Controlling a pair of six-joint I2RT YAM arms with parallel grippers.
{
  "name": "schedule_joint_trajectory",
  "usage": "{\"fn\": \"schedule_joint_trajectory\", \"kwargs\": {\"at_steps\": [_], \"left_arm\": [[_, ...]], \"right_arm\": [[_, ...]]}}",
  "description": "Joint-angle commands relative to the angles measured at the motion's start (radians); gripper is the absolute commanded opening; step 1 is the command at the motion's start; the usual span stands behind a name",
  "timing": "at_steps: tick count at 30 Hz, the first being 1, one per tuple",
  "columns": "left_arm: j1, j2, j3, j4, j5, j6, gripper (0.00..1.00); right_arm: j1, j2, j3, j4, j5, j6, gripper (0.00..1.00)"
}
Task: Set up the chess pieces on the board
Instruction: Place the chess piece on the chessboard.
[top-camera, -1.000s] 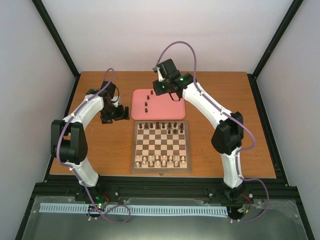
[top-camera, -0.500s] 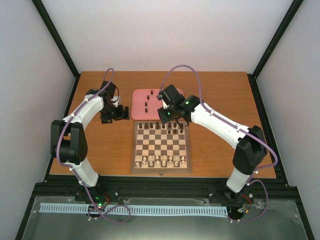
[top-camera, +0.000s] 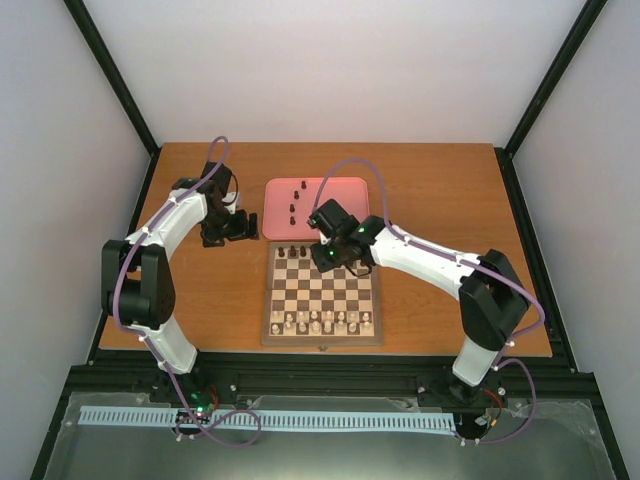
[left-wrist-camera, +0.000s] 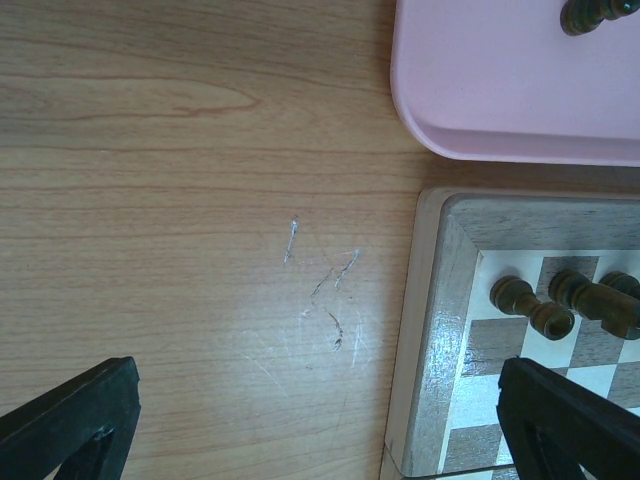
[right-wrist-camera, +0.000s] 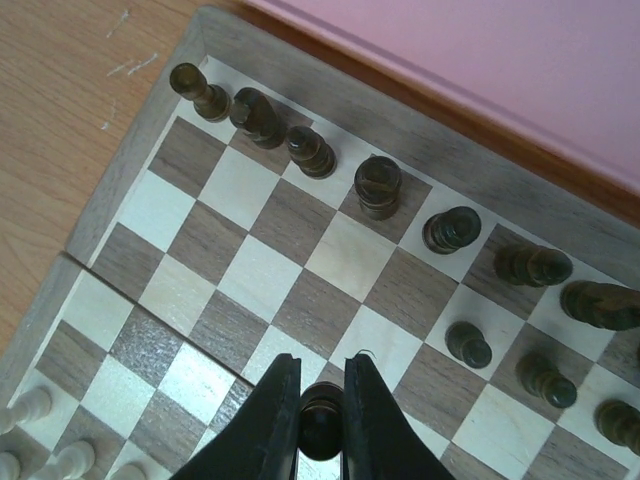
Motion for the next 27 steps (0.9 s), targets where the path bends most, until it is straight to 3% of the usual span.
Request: {"fn": "schedule_joint_trajectory", "kwargs": {"at_steps": [1, 27], "left_arm": [[-0.003, -0.007, 0.038, 0.008, -0.008, 0.017, 1.00], [-0.003, -0.012, 0.022, 0.008, -0.021, 0.022, 1.00]], "right_arm": [[0.005, 0.047, -0.020, 0.064, 0.008, 0.023, 0.03], [-0.050, 0.134, -0.033, 0.107, 0.043, 0.021, 0.04]]}}
